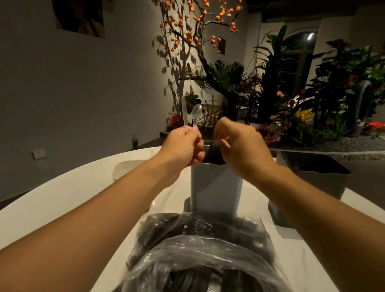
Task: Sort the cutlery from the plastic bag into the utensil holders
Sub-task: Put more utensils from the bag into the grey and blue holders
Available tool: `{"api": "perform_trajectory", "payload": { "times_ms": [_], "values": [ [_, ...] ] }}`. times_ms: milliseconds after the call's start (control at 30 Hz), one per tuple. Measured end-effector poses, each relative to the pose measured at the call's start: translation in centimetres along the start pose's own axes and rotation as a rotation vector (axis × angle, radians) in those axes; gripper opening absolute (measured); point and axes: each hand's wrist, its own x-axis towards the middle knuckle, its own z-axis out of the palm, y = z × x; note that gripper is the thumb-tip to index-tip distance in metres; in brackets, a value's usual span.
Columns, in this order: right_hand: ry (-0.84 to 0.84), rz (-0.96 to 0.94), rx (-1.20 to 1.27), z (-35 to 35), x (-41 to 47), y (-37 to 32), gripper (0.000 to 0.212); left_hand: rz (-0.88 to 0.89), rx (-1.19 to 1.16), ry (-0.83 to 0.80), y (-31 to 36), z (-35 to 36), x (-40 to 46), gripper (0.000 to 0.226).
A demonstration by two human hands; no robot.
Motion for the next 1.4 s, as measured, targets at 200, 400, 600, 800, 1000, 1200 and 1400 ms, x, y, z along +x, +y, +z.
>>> {"api": "perform_trajectory", "payload": {
  "times_ms": [200, 400, 600, 800, 1000, 1200, 1400],
  "values": [
    [0.003, 0.111, 0.172, 0.2, 0.6, -2.3, 0.018, -0.064, -0.072, -0.15, -1.4, -2.7, -1.7, 0.022],
    [-0.179, 0.316, 0.708, -0.9, 1.1, -6.3, 0.022, -0.126, -0.118, -0.174, -0.6, -4.6, -4.6, 0.035],
    [-0.195, 0.392, 0.948, -1.2, 0.2, -9.1, 0.007, -0.099, -0.028, 0.043, -0.2, -6.4, -6.9, 0.047],
    [-0.099, 0.256, 0.678, -1.7, -0.4, -11.7, 0.006, -0.098, 0.266, 0.179, 0.2, -8.4, -8.6, 0.059],
    [-0.072, 0.017, 0.407, -1.9, -1.6, -14.2, 0.01, -0.113, 0.354, 0.098, 0.6, -9.8, -10.5, 0.023],
    [-0.084, -0.128, 0.245, -0.3, -3.7, -15.2, 0.021, -0.038, 0.088, 0.061, 0.9, -10.9, -12.2, 0.015],
    [-0.093, -0.077, 0.313, 0.8, -4.9, -15.9, 0.034, -0.124, -0.241, -0.024, 1.4, -11.8, -13.2, 0.016]
  ]
}}
